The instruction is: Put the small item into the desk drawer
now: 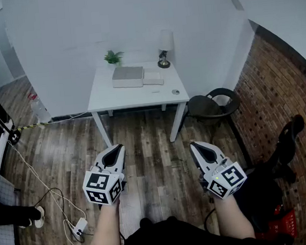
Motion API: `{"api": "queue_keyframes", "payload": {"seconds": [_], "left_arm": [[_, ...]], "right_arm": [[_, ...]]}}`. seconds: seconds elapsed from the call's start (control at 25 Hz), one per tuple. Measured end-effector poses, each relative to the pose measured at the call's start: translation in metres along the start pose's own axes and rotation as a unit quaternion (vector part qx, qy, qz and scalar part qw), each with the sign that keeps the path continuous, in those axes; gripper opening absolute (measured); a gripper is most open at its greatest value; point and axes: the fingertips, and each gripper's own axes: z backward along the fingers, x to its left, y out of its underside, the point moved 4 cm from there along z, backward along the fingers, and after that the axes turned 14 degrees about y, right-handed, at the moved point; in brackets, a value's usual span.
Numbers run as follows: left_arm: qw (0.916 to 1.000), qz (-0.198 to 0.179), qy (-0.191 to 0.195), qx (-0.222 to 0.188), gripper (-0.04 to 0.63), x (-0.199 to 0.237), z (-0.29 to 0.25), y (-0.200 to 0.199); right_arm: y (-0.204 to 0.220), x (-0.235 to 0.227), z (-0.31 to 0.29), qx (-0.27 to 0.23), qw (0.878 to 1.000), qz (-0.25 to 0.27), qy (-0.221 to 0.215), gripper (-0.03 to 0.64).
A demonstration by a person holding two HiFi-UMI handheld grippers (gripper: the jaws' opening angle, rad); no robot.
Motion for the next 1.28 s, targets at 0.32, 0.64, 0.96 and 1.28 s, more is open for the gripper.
{"api": "queue_keyframes", "payload": {"seconds": [0.32, 0.64, 0.96, 1.28], "left_arm": [[0.9998, -0.013, -0.009, 0.010, 0.017, -0.010, -0.006, 0.000], [0.9997, -0.016, 0.011, 0.014, 0.017, -0.041, -0.025, 0.003], [0.9997, -0.017, -0.001, 0.019, 0.017, -0.075, -0.034, 0.004], [0.9994, -0.011, 0.004, 0.032, 0.017, -0.106, -0.055, 0.017]], "right_arm": [[0.013, -0.020, 0.015, 0.017, 1.000, -0.009, 0.014, 0.003], [0.020, -0.043, 0.044, 0.016, 0.999, -0.013, 0.025, 0.003], [0.026, -0.067, 0.070, 0.023, 1.000, -0.008, 0.005, 0.003], [0.038, -0.090, 0.089, 0.029, 0.999, -0.016, -0.023, 0.007]]}}
